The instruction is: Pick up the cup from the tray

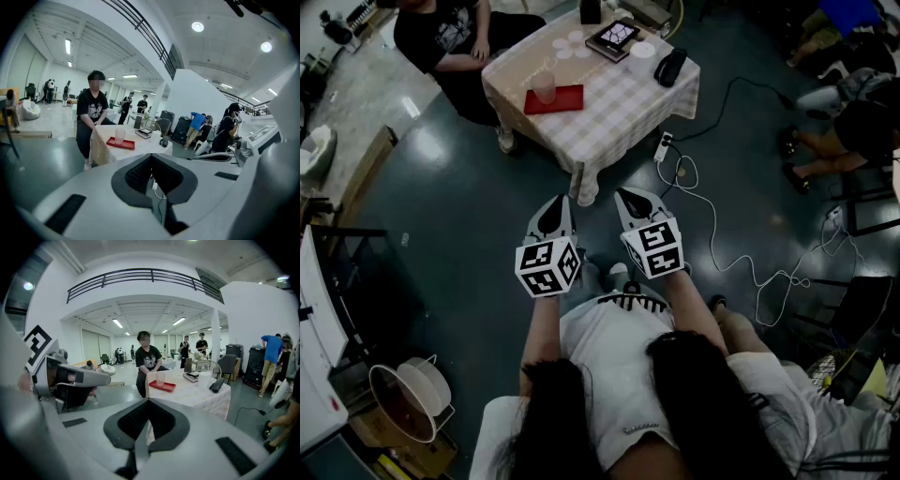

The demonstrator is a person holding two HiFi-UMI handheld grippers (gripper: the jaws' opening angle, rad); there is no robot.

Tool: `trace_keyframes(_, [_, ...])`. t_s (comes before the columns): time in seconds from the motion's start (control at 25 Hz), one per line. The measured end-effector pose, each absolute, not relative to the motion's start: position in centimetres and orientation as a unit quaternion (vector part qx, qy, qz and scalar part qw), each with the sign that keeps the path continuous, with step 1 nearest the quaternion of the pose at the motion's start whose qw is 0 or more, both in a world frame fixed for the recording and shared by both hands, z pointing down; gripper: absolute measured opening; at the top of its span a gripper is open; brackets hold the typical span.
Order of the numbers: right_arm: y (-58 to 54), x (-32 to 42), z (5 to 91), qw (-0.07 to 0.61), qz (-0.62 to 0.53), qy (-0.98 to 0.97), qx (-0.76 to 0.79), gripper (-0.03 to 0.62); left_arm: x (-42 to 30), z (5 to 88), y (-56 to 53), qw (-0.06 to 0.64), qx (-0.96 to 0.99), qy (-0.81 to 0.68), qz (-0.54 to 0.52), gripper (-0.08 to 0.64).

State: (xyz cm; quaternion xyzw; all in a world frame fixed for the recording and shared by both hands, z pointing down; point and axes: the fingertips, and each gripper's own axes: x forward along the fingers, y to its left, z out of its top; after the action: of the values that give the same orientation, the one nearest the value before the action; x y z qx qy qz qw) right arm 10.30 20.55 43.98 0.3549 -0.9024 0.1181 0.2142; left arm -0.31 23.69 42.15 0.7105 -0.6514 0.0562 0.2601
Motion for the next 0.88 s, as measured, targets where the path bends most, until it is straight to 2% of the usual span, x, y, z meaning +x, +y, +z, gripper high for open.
trace_keyframes(0.36, [19.8, 10.8, 43.7, 0.208, 0.115, -0.903, 0.358, 0.006, 0.2, 42.0, 23.1, 0.258, 0.709, -0.654, 0.052, 0.006])
trace_keyframes(0.64, [18.2, 11.5, 42.8, 0.159, 0.142, -0.906, 0.365, 0.011, 0.7, 42.4, 22.8, 0.256, 0.705, -0.659, 0.049, 0.006])
trace_keyframes(0.88, [16.8, 10.5, 42.7, 0.162, 0.136, -0.912, 0.352, 0.02, -0.1, 42.4, 21.2, 0.258, 0.704, -0.66, 0.04, 0.006])
